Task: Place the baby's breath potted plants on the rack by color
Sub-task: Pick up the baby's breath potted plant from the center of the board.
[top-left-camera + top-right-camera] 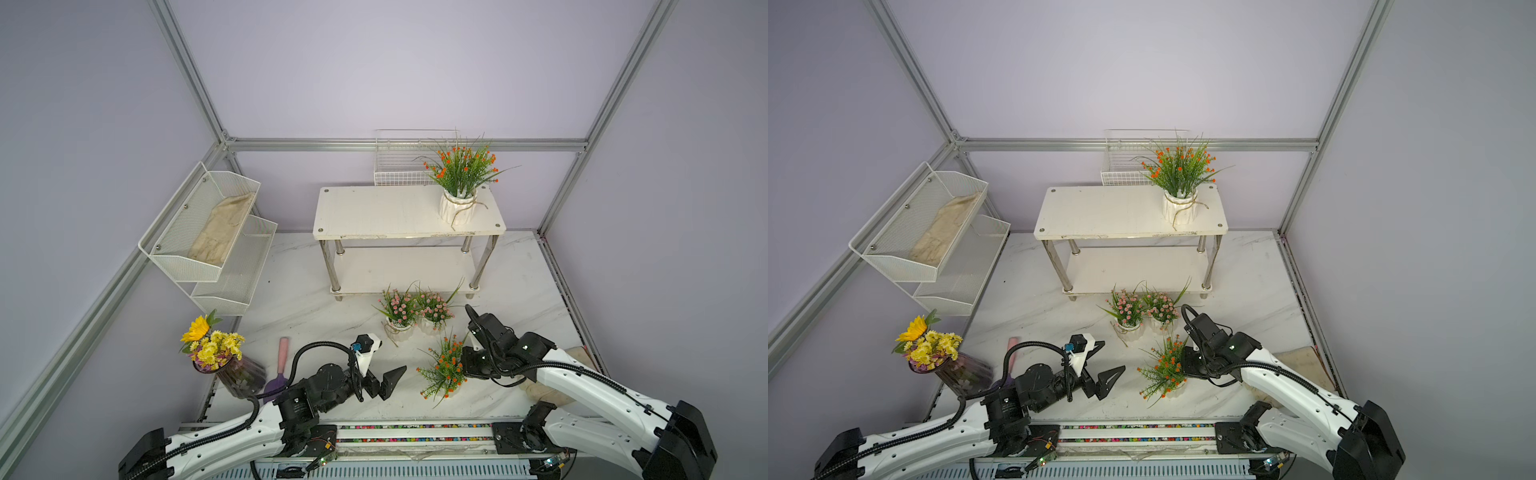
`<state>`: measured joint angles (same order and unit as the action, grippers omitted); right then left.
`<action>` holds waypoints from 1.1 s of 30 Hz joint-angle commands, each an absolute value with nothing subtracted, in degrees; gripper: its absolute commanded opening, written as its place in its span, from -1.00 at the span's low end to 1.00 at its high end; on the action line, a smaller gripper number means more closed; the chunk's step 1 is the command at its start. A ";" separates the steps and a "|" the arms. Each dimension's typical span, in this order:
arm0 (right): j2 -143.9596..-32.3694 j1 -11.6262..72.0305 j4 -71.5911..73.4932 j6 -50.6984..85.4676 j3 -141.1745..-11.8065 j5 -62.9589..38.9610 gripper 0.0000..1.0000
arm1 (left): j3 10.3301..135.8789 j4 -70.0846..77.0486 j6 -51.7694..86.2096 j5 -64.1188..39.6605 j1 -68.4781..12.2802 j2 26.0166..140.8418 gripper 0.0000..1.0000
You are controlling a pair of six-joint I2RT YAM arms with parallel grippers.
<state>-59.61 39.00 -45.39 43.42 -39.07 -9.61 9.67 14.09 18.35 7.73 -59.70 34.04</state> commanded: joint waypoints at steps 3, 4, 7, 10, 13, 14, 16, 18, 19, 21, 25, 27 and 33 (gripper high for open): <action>-63.09 39.37 -44.20 42.33 -41.29 -6.42 -0.68 | 9.05 11.51 17.67 8.86 -59.86 32.31 1.00; -63.57 39.37 -44.22 42.06 -41.48 -6.21 -0.69 | 9.20 11.47 17.67 8.83 -59.85 32.44 1.00; -64.74 39.46 -44.47 41.27 -42.16 -5.44 -0.68 | 9.49 11.50 17.56 9.16 -59.87 33.31 1.00; -65.52 39.46 -43.88 40.62 -42.23 -5.27 -0.74 | 9.93 11.47 17.43 9.47 -59.83 34.54 1.00; -66.03 39.46 -44.36 40.20 -43.63 -5.41 -0.89 | 10.61 11.47 16.92 9.79 -59.85 35.33 1.00; -65.72 39.46 -44.80 40.17 -44.46 -5.96 -0.91 | 11.01 11.42 16.45 9.83 -59.86 35.49 1.00; -64.86 39.46 -45.21 40.16 -46.46 -6.42 -0.91 | 11.71 11.48 15.39 9.94 -59.85 35.76 1.00; -64.76 39.40 -46.19 39.71 -49.37 -6.90 -0.91 | 12.48 11.64 14.05 10.03 -59.85 36.07 1.00; -65.31 39.40 -47.25 39.19 -51.08 -7.03 -0.92 | 12.64 11.89 13.50 10.20 -59.85 36.18 1.00; -66.38 39.41 -49.21 38.29 -53.87 -6.84 -0.93 | 12.57 12.81 12.50 10.03 -59.86 36.62 1.00; -67.68 39.29 -49.87 37.52 -57.41 -8.02 -0.93 | 11.60 15.94 10.29 8.32 -59.85 37.76 1.00; -68.33 39.20 -50.03 37.41 -58.95 -8.07 -0.94 | 11.51 17.29 9.81 7.07 -59.85 38.27 1.00; -71.10 38.87 -49.77 36.24 -62.59 -10.20 -0.95 | 12.83 20.74 6.59 4.40 -59.98 42.15 1.00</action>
<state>-70.57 39.20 -50.92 36.97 -59.88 -7.94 9.76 16.16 9.74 6.55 -59.70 40.71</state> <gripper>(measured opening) 0.105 0.999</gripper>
